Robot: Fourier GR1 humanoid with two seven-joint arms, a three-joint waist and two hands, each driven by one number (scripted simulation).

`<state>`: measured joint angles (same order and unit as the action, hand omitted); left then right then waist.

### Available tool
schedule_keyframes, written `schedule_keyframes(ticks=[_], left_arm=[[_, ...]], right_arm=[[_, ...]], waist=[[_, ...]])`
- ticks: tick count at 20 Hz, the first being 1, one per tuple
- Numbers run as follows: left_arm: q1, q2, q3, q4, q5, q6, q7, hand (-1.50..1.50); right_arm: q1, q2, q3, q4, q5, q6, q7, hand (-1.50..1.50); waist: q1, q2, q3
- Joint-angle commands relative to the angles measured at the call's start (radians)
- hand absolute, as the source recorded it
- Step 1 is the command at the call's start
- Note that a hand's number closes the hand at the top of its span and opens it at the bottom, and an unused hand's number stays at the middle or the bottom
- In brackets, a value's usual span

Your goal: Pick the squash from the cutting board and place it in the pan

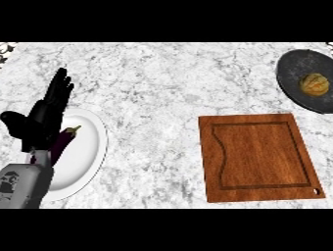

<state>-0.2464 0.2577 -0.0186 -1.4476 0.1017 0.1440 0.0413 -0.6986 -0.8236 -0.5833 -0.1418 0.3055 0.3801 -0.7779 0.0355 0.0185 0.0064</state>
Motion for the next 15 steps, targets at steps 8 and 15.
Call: schedule_keyframes(ticks=[8, 15], left_arm=[[-0.014, 0.042, 0.044, -0.021, 0.012, -0.017, 0.068, 0.0], [0.024, -0.015, 0.021, -0.021, -0.012, 0.004, 0.027, 0.0]], right_arm=[[0.229, -0.098, -0.033, -0.052, -0.077, 0.256, -0.186, -1.5], [0.267, -0.107, 0.021, -0.126, -0.069, 0.25, -0.145, -1.5]], waist=[[-0.035, -0.014, -0.002], [-0.031, -0.015, -0.004]])
